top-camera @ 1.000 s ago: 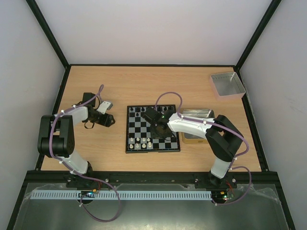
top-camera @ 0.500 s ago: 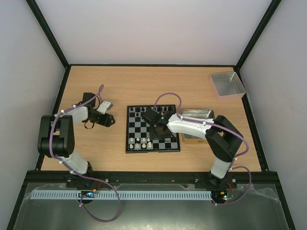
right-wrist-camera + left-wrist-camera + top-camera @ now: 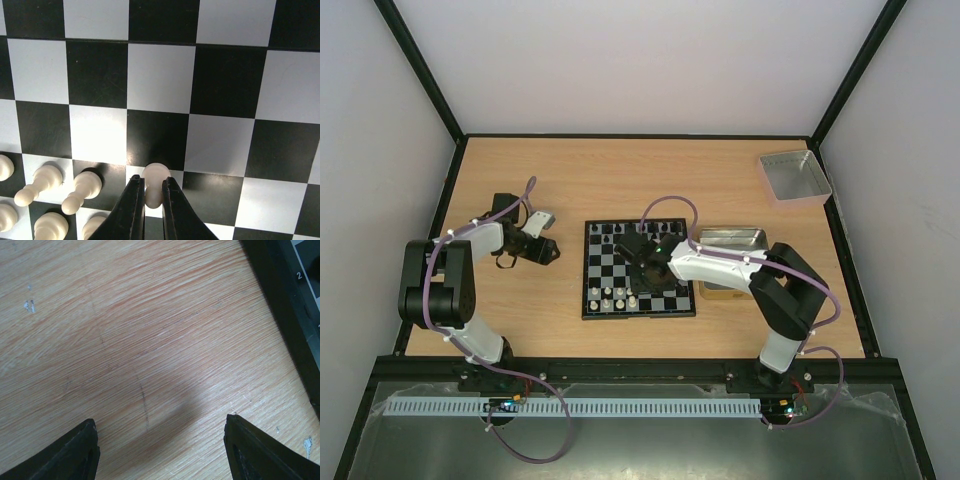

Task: Set up the chess pieces on the board
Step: Move the chess piece to the chessboard.

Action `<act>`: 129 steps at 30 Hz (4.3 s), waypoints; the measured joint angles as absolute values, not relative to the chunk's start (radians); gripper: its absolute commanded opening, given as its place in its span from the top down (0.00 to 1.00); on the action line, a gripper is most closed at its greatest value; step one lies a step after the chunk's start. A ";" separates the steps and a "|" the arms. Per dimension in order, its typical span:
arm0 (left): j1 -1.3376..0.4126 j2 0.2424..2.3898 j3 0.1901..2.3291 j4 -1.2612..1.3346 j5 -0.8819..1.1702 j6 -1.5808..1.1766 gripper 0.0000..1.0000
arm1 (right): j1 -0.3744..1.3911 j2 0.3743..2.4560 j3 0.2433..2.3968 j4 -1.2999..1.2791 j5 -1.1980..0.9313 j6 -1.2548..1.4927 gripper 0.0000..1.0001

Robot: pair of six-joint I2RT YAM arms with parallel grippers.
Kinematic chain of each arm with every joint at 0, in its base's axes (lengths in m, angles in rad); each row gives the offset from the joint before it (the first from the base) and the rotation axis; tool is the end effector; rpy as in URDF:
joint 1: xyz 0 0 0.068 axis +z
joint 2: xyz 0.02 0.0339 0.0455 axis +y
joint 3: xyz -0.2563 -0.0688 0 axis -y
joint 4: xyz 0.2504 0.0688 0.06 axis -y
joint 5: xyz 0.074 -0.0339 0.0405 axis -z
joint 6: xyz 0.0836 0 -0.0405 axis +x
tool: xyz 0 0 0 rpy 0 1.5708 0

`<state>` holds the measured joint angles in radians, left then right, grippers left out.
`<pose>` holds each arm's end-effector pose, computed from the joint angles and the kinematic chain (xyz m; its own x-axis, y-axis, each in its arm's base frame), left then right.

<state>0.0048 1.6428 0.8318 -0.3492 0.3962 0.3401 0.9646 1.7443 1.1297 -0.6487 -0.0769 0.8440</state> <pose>0.3149 -0.0308 0.0904 -0.8144 0.3038 -0.4943 0.4469 0.8718 -0.2004 0.1947 0.2922 0.1206 -0.9831 -0.1102 -0.1464 -0.1475 0.9501 0.2748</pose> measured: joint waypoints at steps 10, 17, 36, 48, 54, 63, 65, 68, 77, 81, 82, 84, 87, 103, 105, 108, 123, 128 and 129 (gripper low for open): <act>0.005 1.643 0.832 -0.349 0.396 0.340 0.31 | 0.980 1.740 1.128 -0.650 -0.088 0.854 0.94; 0.005 1.643 0.832 -0.349 0.396 0.340 0.31 | 0.981 1.739 1.128 -0.656 -0.087 0.854 0.93; 0.005 1.643 0.832 -0.349 0.396 0.340 0.31 | 0.982 1.750 1.150 -0.698 -0.087 0.849 0.92; 0.005 1.643 0.832 -0.349 0.397 0.340 0.31 | 0.982 1.765 1.166 -0.699 -0.087 0.841 0.83; 0.005 1.643 0.832 -0.349 0.397 0.340 0.31 | 0.982 1.766 1.171 -0.700 -0.084 0.841 0.81; 0.005 1.643 0.832 -0.349 0.397 0.340 0.31 | 0.973 1.767 1.205 -0.722 -0.053 0.833 0.77; 0.005 1.643 0.832 -0.349 0.397 0.340 0.31 | 0.965 1.767 1.213 -0.727 -0.050 0.826 0.77; 0.005 1.643 0.832 -0.349 0.397 0.340 0.31 | 0.929 1.767 1.221 -0.733 -0.043 0.814 0.76; 0.005 1.644 0.833 -0.350 0.397 0.341 0.31 | 0.705 1.764 1.222 -0.809 -0.027 0.730 0.77; 0.005 1.646 0.835 -0.350 0.400 0.344 0.31 | 0.623 1.763 1.242 -0.864 -0.054 0.679 0.76; 0.005 1.647 0.836 -0.349 0.401 0.345 0.31 | 0.606 1.763 1.253 -0.879 -0.064 0.666 0.76; 0.005 1.650 0.837 -0.347 0.403 0.348 0.31 | 0.585 1.763 1.274 -0.897 -0.083 0.646 0.76; 0.005 1.650 0.838 -0.347 0.405 0.349 0.31 | 0.576 1.763 1.284 -0.902 -0.121 0.627 0.76; 0.005 1.653 0.841 -0.348 0.408 0.352 0.31 | 0.576 1.763 1.261 -0.909 -0.218 0.601 0.78; 0.005 1.653 0.841 -0.348 0.408 0.351 0.31 | 0.576 1.763 1.261 -0.909 -0.218 0.601 0.79; 0.005 1.653 0.841 -0.348 0.408 0.352 0.31 | 0.583 1.763 1.261 -0.909 -0.215 0.601 0.80; 0.005 1.653 0.841 -0.348 0.408 0.352 0.31 | 0.596 1.785 1.234 -0.885 -0.211 0.601 0.84; 0.005 1.653 0.841 -0.348 0.408 0.352 0.31 | 0.596 1.796 1.231 -0.877 -0.209 0.601 0.87; 0.005 1.653 0.841 -0.348 0.408 0.352 0.31 | 0.596 1.799 1.231 -0.876 -0.208 0.601 0.87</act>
